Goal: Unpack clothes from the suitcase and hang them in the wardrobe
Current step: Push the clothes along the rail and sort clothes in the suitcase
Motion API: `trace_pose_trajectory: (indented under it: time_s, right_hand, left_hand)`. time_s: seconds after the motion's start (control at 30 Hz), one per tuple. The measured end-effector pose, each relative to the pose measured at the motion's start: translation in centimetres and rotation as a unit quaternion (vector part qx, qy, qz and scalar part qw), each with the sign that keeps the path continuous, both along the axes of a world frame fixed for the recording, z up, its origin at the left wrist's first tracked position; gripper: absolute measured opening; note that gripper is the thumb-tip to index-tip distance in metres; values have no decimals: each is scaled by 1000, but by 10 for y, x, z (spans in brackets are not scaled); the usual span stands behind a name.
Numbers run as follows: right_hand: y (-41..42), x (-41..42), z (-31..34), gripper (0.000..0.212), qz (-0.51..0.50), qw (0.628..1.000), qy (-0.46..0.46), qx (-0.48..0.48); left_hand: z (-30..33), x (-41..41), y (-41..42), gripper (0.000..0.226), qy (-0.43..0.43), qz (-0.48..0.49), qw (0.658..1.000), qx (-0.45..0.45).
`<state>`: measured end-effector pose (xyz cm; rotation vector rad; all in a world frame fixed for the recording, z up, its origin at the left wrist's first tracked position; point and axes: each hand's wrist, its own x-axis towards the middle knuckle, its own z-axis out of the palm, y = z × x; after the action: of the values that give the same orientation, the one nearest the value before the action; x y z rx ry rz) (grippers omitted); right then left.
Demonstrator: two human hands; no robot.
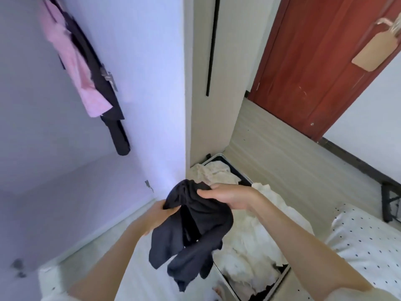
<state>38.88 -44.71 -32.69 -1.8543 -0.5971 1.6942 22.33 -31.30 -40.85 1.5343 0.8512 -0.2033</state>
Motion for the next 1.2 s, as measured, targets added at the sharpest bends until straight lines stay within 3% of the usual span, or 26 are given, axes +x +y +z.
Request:
trace_pose_trajectory:
  time_s: [0.2, 0.4, 0.43, 0.47, 0.53, 0.6, 0.77, 0.9, 1.0, 1.07, 1.2]
  right_hand:
    - [82, -82, 25, 52, 65, 991, -108, 42]
    - [154, -141, 49, 81, 174, 966, -179, 73]
    - [165, -147, 53, 80, 172, 964, -183, 89]
    - [179, -155, 60, 67, 161, 964, -185, 104]
    - [202, -165, 71, 41, 123, 972, -143, 144]
    - [226, -172, 79, 44, 86, 978, -108, 157]
    - [283, -200, 96, 40, 118, 977, -105, 145]
    - [334, -205, 108, 27, 7, 988, 60, 144]
    - [376, -215, 123, 26, -37, 976, 167, 133]
    - [398, -225, 131, 29, -41, 969, 208, 124]
    - [435, -247, 143, 30, -32, 953, 282, 110]
  left_hand:
    - [43, -116, 71, 13, -59, 265, 961, 52]
    - [84, -213, 127, 12, -63, 355, 920, 155]
    - [89, -227, 133, 12, -62, 367, 912, 171]
    - [93, -242, 141, 12, -58, 374, 906, 190]
    - [98, -267, 153, 12, -45, 377, 898, 224]
    - [102, -283, 164, 13, -42, 379, 892, 245]
    - [120, -299, 206, 18, -52, 431, 852, 293]
    - [128, -305, 246, 27, -9, 457, 819, 346]
    - [121, -303, 278, 48, 75, 411, 840, 345]
    - [118, -298, 285, 46, 81, 380, 872, 298]
    - [120, -281, 283, 47, 45, 217, 971, 87]
